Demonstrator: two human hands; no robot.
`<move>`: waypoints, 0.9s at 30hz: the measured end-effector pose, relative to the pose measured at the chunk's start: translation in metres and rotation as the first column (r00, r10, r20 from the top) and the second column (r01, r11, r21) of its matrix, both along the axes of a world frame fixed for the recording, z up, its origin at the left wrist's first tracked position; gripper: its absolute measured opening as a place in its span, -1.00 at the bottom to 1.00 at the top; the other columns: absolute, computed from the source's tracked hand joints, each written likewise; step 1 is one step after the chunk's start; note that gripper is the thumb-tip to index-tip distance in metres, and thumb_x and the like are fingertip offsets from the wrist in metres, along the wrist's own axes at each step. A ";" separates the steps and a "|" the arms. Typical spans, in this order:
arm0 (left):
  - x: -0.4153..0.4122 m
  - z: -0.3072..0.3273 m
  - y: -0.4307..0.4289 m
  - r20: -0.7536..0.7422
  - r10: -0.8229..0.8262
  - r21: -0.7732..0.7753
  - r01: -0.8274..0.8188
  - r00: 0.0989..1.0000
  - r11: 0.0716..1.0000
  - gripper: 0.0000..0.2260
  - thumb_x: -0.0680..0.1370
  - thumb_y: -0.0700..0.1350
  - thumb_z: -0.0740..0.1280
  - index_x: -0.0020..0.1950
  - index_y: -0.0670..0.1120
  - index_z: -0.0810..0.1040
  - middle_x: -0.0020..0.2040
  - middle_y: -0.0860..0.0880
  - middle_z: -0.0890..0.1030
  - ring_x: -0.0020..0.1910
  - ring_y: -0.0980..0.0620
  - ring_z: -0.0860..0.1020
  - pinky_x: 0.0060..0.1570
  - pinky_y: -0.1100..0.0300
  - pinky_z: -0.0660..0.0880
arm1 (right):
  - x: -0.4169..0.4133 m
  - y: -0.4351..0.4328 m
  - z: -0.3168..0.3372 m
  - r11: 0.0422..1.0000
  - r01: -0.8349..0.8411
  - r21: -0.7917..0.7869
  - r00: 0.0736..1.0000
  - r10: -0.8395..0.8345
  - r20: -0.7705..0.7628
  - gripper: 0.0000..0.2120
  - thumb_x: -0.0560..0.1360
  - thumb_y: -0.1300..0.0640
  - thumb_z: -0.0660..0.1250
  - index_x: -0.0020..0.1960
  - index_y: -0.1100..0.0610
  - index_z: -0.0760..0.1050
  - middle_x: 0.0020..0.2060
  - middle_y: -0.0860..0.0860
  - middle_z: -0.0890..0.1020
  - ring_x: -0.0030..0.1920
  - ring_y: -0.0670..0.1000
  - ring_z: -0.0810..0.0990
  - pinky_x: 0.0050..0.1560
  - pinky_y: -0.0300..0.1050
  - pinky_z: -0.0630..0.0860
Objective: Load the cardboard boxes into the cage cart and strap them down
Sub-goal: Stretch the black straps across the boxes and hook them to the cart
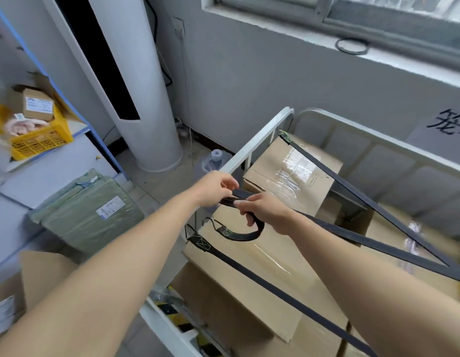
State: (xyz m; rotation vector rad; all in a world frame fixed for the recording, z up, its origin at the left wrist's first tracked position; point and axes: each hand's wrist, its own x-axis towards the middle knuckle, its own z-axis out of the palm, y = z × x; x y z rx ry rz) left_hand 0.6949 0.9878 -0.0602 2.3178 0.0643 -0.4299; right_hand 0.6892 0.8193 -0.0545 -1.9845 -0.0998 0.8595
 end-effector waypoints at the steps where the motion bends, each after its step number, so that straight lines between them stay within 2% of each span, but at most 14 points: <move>1: -0.005 0.008 -0.011 -0.072 -0.113 -0.025 0.111 0.991 0.993 -0.74 0.54 -0.23 0.34 0.22 -0.11 0.57 0.12 -0.03 0.61 0.13 0.03 0.55 0.18 0.19 0.46 | -0.003 -0.008 0.009 1.000 -0.008 -0.025 1.000 0.008 0.018 -0.72 0.53 0.01 0.36 -0.23 0.19 0.54 -0.46 0.03 0.53 -0.49 -0.08 0.44 -0.51 -0.40 0.35; 3: -0.012 0.022 -0.032 -0.137 -0.250 -0.053 0.245 0.958 0.968 -0.75 0.55 -0.17 0.35 0.23 -0.10 0.58 0.10 0.00 0.62 0.13 0.07 0.55 0.19 0.21 0.46 | -0.008 -0.025 0.024 0.992 -0.051 -0.115 0.996 0.058 0.061 -0.75 0.54 0.00 0.33 -0.19 0.17 0.54 -0.45 -0.01 0.54 -0.48 -0.12 0.44 -0.50 -0.39 0.34; 6: -0.020 0.037 -0.064 -0.144 -0.326 -0.012 0.328 0.934 0.945 -0.79 0.54 -0.11 0.37 0.15 -0.11 0.61 0.01 -0.01 0.64 0.03 0.06 0.56 0.11 0.19 0.47 | -0.020 -0.055 0.037 0.962 -0.111 -0.251 0.983 0.143 0.113 -0.79 0.55 0.04 0.31 -0.18 0.15 0.54 -0.40 -0.02 0.57 -0.41 -0.10 0.45 -0.34 -0.26 0.38; 9: -0.029 0.047 -0.099 -0.185 -0.372 0.021 0.382 0.910 0.924 -0.84 0.53 -0.16 0.37 0.06 -0.20 0.62 -0.16 -0.03 0.58 -0.16 0.05 0.48 -0.14 0.27 0.42 | -0.033 -0.089 0.047 0.946 -0.107 -0.305 0.977 0.157 0.144 -0.81 0.52 0.04 0.35 -0.17 0.15 0.55 -0.38 -0.01 0.56 -0.41 -0.08 0.43 -0.36 -0.24 0.37; 11: -0.036 0.052 -0.124 -0.216 -0.394 0.055 0.414 0.893 0.909 -0.87 0.55 -0.19 0.34 0.02 -0.22 0.61 -0.20 -0.07 0.57 -0.25 0.06 0.46 -0.28 0.35 0.38 | -0.042 -0.115 0.052 0.930 -0.095 -0.354 0.971 0.165 0.173 -0.89 0.53 0.11 0.34 -0.08 0.15 0.58 -0.27 0.02 0.58 -0.31 -0.06 0.48 -0.34 -0.27 0.40; 13: -0.043 0.054 -0.150 -0.238 -0.411 0.094 0.442 0.880 0.892 -0.89 0.56 -0.16 0.32 -0.03 -0.19 0.60 -0.24 -0.06 0.58 -0.29 0.07 0.46 -0.30 0.32 0.38 | -0.050 -0.142 0.050 0.926 0.010 -0.377 0.960 0.096 0.262 -0.88 0.51 0.21 0.34 0.02 0.15 0.60 -0.12 0.04 0.63 -0.14 0.01 0.56 -0.23 -0.23 0.49; 15: -0.048 0.053 -0.174 -0.249 -0.415 0.121 0.453 0.875 0.883 -0.87 0.58 -0.15 0.30 -0.05 -0.18 0.61 -0.29 -0.03 0.58 -0.31 0.08 0.47 -0.28 0.26 0.38 | -0.061 -0.168 0.047 0.934 0.252 -0.254 0.933 -0.165 0.319 -0.85 0.49 0.26 0.34 0.04 0.15 0.61 -0.05 0.06 0.64 -0.05 0.05 0.59 -0.13 -0.15 0.53; 17: -0.053 0.051 -0.194 -0.254 -0.400 0.108 0.437 0.880 0.893 -0.84 0.58 -0.16 0.30 -0.01 -0.21 0.62 -0.30 -0.02 0.59 -0.30 0.08 0.50 -0.23 0.25 0.40 | -0.077 -0.187 0.046 0.888 0.448 -0.105 0.884 -0.422 0.200 -0.89 0.53 0.20 0.33 0.02 0.18 0.60 -0.10 0.08 0.61 -0.12 0.05 0.56 -0.18 -0.15 0.50; 19: -0.056 0.050 -0.210 -0.234 -0.397 0.101 0.429 0.887 0.898 -0.86 0.58 -0.17 0.31 -0.03 -0.20 0.63 -0.29 -0.01 0.59 -0.29 0.08 0.51 -0.20 0.25 0.42 | -0.094 -0.201 0.045 0.836 0.541 -0.093 0.839 -0.544 -0.009 -0.80 0.59 0.08 0.26 -0.02 0.21 0.56 -0.16 0.10 0.58 -0.18 0.05 0.51 -0.17 -0.14 0.50; 23: -0.058 0.055 -0.231 -0.212 -0.388 0.027 0.403 0.897 0.915 -0.86 0.58 -0.22 0.30 0.02 -0.24 0.63 -0.27 -0.04 0.61 -0.40 0.19 0.53 -0.35 0.40 0.44 | -0.111 -0.214 0.038 0.773 0.620 -0.136 0.710 -0.626 -0.323 -0.59 0.62 -0.09 0.14 0.06 0.26 0.51 -0.14 0.13 0.61 -0.09 0.09 0.58 -0.03 -0.06 0.56; 25: -0.061 0.059 -0.237 -0.197 -0.405 0.026 0.418 0.893 0.908 -0.88 0.57 -0.23 0.30 -0.02 -0.23 0.63 -0.32 -0.03 0.58 -0.49 0.25 0.49 -0.42 0.43 0.40 | -0.114 -0.214 0.032 0.721 0.691 -0.045 0.606 -0.613 -0.507 -0.52 0.62 -0.15 0.09 0.10 0.27 0.48 -0.08 0.15 0.63 -0.06 0.10 0.60 -0.02 -0.05 0.56; 27: -0.064 0.061 -0.240 -0.188 -0.441 0.048 0.457 0.877 0.888 -0.87 0.57 -0.20 0.31 -0.08 -0.20 0.64 -0.32 -0.04 0.59 -0.45 0.20 0.49 -0.34 0.38 0.41 | -0.113 -0.213 0.028 0.586 0.806 0.080 0.488 -0.583 -0.649 -0.54 0.63 -0.13 0.09 0.02 0.28 0.47 -0.11 0.13 0.63 -0.10 0.07 0.59 -0.03 -0.08 0.53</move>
